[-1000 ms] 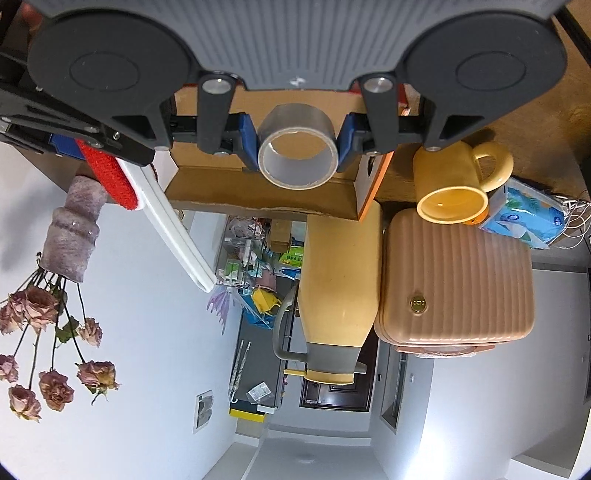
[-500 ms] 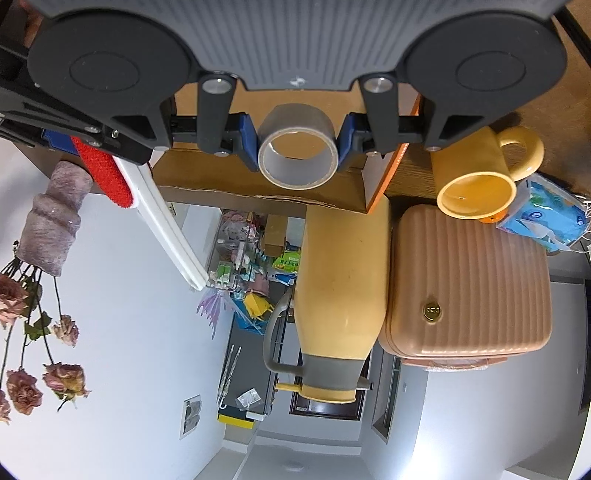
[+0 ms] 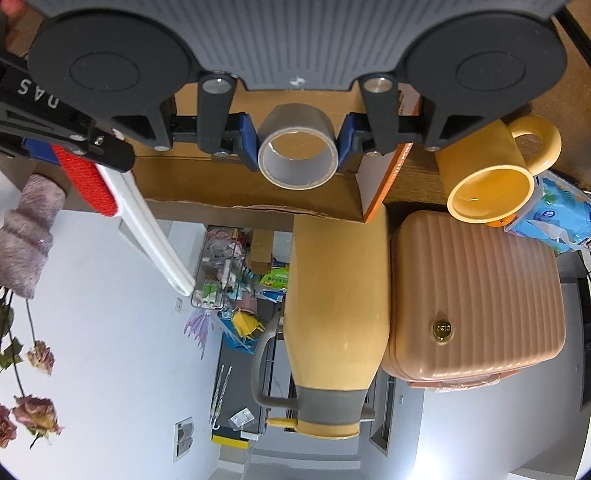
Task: Organize rigid objects
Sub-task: 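Carry the tape roll and lint roller into the red box and release both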
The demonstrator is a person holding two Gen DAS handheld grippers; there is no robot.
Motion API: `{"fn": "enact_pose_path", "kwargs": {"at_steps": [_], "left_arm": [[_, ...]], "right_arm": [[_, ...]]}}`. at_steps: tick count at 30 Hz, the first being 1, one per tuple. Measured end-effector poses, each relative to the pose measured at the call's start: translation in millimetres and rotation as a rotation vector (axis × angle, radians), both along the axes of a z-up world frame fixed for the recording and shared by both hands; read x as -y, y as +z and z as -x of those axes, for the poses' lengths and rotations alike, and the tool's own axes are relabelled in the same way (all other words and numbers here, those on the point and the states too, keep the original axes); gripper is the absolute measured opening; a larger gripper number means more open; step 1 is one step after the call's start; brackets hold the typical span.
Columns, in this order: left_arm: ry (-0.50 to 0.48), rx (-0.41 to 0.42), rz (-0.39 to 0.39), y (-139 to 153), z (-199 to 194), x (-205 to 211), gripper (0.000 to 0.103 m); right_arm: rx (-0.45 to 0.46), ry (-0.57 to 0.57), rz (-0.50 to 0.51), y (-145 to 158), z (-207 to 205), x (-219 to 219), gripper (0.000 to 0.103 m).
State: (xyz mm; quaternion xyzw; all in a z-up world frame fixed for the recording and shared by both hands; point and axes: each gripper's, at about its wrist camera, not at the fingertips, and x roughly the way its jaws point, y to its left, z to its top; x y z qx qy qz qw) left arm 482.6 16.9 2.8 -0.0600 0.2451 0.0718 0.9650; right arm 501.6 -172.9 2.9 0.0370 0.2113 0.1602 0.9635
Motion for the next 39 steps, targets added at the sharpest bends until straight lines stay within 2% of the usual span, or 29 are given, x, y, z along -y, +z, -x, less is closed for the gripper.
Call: {"fn": "enact_pose_path", "kwargs": {"at_steps": [9, 11, 12, 14, 15, 16, 17, 18, 21, 32, 39], "left_arm": [[0.013, -0.043, -0.026, -10.6, -6.0, -1.7, 0.046], [0.006, -0.035, 0.002, -10.1, -5.1, -5.1, 0.059], [0.004, -0.027, 0.013, -9.3, -4.3, -6.9, 0.062], [0.022, -0.015, 0.003, -7.5, -2.7, -8.2, 0.082], [0.031, -0.001, -0.002, -6.5, -0.8, -8.7, 0.085], [0.034, 0.009, -0.003, -5.3, 0.2, -9.2, 0.091], [0.039, 0.014, 0.0, -4.2, 1.1, -9.9, 0.102], [0.048, 0.019, 0.003, -3.3, 2.1, -10.6, 0.103], [0.056, 0.034, 0.011, -0.9, 4.4, -12.5, 0.103], [0.056, 0.038, 0.007, 3.8, 7.6, -13.6, 0.103], [0.056, 0.057, 0.024, 18.7, 22.0, -15.5, 0.103]], "right_arm": [[-0.032, -0.015, 0.026, -12.2, -8.7, -3.6, 0.055], [-0.04, -0.02, 0.034, -12.9, -10.5, -4.2, 0.056], [-0.047, -0.024, 0.034, -13.7, -11.7, -4.0, 0.056], [-0.059, -0.038, 0.03, -14.4, -13.2, -1.7, 0.056], [-0.057, -0.049, 0.029, -14.4, -13.2, -0.7, 0.061], [-0.054, -0.057, 0.027, -13.9, -13.0, 0.1, 0.073], [-0.055, -0.059, 0.025, -13.9, -13.2, 1.0, 0.08], [-0.057, -0.06, 0.024, -14.1, -13.2, 1.1, 0.091], [-0.055, -0.061, 0.044, -14.6, -13.2, -0.5, 0.1], [-0.057, -0.08, 0.061, -7.4, -7.9, 1.0, 0.101], [-0.045, -0.082, 0.068, 5.0, 5.6, 3.2, 0.101]]}}
